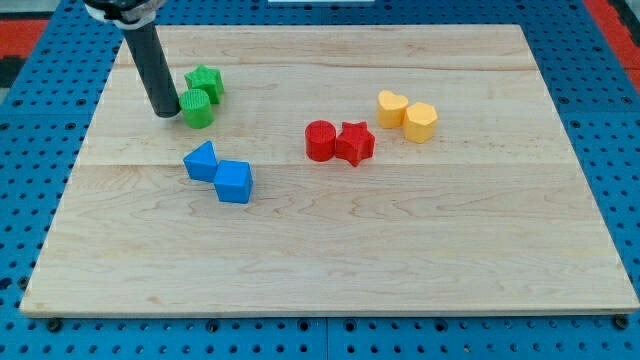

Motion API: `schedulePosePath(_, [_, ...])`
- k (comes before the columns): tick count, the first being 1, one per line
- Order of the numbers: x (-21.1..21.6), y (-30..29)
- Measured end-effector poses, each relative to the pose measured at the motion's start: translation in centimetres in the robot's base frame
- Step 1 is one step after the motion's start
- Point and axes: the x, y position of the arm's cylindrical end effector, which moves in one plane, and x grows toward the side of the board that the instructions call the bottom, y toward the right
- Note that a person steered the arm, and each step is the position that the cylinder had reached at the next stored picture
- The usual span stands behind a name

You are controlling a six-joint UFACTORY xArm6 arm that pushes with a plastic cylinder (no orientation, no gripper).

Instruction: Move the triangle to the bottom side of the green circle

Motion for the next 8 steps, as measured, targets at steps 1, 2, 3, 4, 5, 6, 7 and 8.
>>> schedulePosePath(1, [0.1, 0.2])
schedulePosePath(2, [0.3, 0.7])
schedulePosePath(3, [0.6, 2.7])
schedulePosePath(4, [9.1, 1.6])
schedulePosePath(5, [11.2, -1.1])
schedulePosePath(6, [11.7, 1.8])
schedulePosePath(7, [11.0, 6.0])
schedulePosePath(8, [8.1, 5.1])
